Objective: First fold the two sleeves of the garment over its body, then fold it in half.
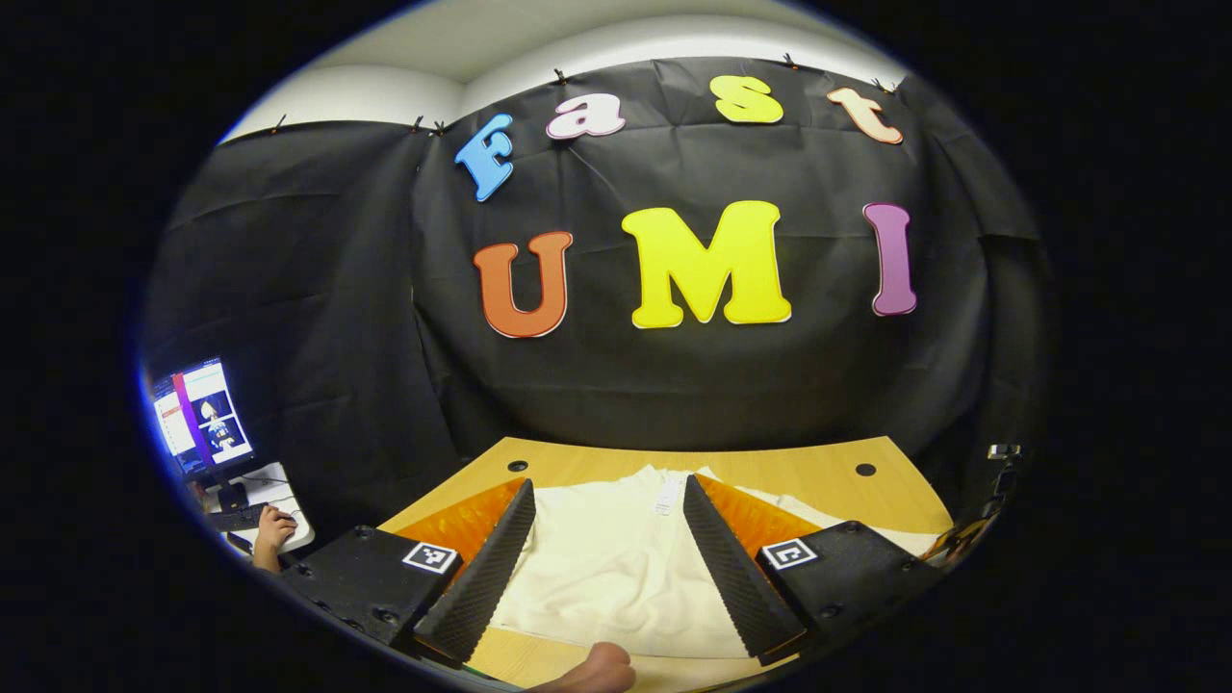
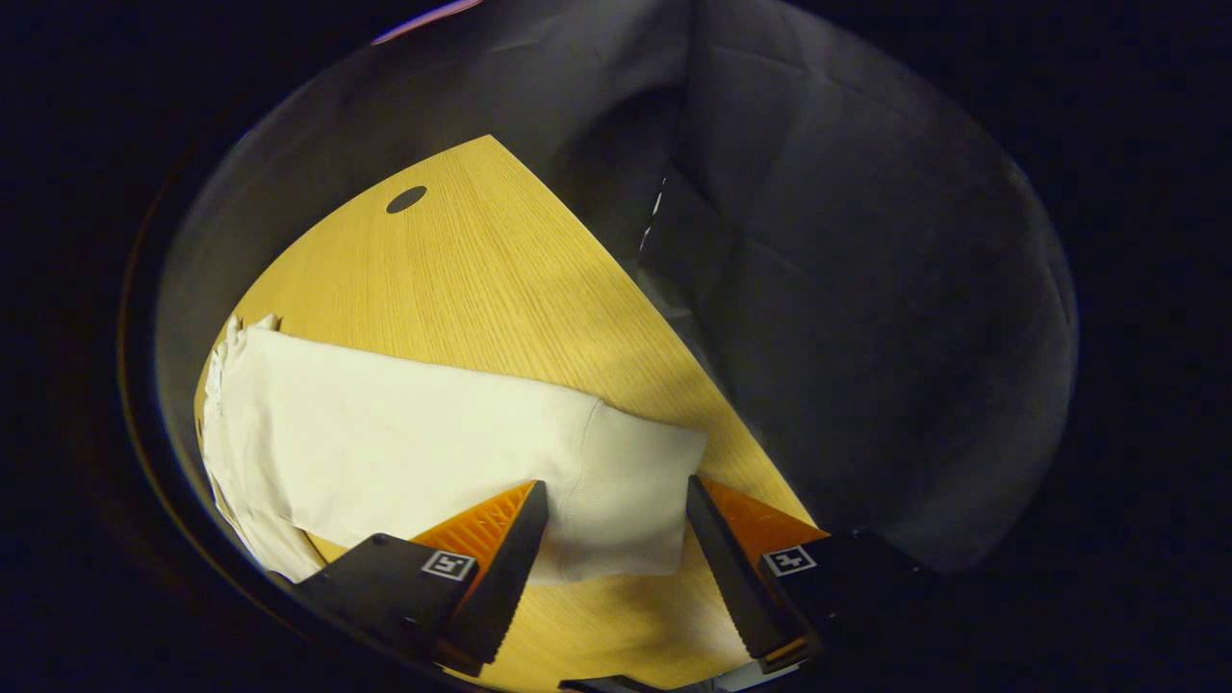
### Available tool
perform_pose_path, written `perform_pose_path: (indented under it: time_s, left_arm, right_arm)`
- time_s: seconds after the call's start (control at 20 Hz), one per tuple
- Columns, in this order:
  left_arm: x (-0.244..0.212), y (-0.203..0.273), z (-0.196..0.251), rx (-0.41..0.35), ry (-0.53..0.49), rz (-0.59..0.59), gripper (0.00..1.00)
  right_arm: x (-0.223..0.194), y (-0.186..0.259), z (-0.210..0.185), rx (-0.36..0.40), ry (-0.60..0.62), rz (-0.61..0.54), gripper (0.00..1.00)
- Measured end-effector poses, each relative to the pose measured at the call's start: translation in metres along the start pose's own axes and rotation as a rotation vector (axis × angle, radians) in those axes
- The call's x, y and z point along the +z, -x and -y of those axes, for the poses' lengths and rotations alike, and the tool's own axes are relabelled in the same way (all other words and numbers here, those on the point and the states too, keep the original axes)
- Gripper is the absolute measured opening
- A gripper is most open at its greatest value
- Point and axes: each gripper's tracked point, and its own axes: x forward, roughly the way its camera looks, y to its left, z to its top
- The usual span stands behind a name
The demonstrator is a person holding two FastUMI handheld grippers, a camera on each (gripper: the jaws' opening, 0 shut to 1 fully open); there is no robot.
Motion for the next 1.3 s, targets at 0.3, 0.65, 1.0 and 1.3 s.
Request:
perform_pose_path:
  time_s: [0.3,0.65,1.0,1.3]
  left_arm:
    - [-0.002,-0.009,-0.030,0.034,-0.012,-0.009,0.98]
    - [-0.012,-0.021,-0.052,0.029,-0.014,-0.036,0.99]
    - [-0.011,-0.030,-0.073,0.017,-0.036,-0.024,0.99]
    - [-0.007,-0.038,-0.087,-0.018,-0.019,0.013,0.98]
  right_arm:
    - [0.000,-0.001,0.001,-0.038,-0.039,-0.129,0.80]
    - [0.007,-0.001,-0.002,-0.059,-0.102,-0.153,0.60]
    - [0.009,-0.001,-0.010,-0.035,-0.123,-0.127,0.17]
    - [0.019,0.021,-0.030,0.038,-0.183,-0.064,0.16]
